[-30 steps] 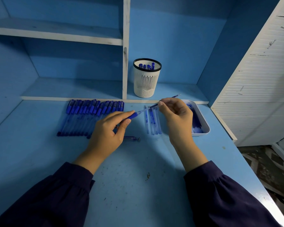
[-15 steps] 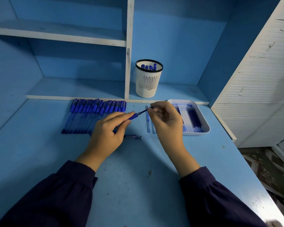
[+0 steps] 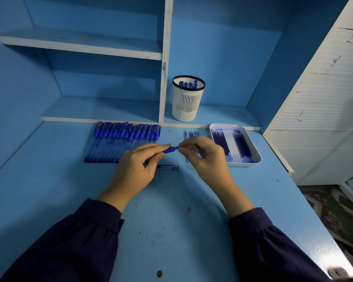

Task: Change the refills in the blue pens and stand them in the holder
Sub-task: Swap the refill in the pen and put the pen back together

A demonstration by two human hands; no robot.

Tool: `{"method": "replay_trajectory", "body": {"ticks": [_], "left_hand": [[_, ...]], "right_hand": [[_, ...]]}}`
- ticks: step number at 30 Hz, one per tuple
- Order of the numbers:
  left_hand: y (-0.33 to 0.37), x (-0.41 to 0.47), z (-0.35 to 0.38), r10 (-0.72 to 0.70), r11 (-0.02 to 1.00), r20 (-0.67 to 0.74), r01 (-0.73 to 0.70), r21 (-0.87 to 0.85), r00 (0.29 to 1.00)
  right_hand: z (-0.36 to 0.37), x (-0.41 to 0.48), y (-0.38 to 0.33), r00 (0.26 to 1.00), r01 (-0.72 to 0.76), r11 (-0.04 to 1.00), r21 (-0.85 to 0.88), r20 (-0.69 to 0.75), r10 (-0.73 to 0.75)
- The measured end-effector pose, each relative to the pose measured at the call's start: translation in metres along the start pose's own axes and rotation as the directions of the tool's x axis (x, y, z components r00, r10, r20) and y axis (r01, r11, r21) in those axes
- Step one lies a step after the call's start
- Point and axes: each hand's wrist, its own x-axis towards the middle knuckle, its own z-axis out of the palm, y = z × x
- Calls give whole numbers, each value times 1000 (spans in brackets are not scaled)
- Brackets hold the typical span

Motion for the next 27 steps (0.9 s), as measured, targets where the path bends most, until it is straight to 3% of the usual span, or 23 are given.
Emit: {"method": "replay_trajectory", "body": {"ticks": [4,7,11,14,16,18,20,22,27], "left_hand": [[-2,1,-2,-18,1000,-28,18,4,999],[-2,1,-2,-33,999,-36,33,-2,999],[0,1,-2,-29,1000,-45,29,-5,999],[-2,1,-2,-31,999,-44,32,2,999],[-2,1,-2,-32,999,-36,32,9,999],[-2,1,-3,-34,999,-35,35,15,999],[-1,1,-3,-38,999,-29,38,10,999],[0,1,-3,-36,999,-20,36,9,999],[2,0,-3,-29,1000,-9,29,1,1000]], "right_hand": [[-5,-2,-6,986,-168,965,199,16,168],[-9,-6,-1,971,-220,975,9,95,218],[-6,-14,10,961,-54,957,-286,245,127],[-5,-14,14,942,89,919,-385,332,48],[-6,-13,14,949,68,917,-394,308,62],[-7,-11,10,968,-41,958,-283,225,108],[-7,-9,2,983,-150,987,-51,104,154],[-8,-6,-4,984,-177,978,113,-11,179],[-10,-3,-5,977,-182,959,218,-71,202]]}}
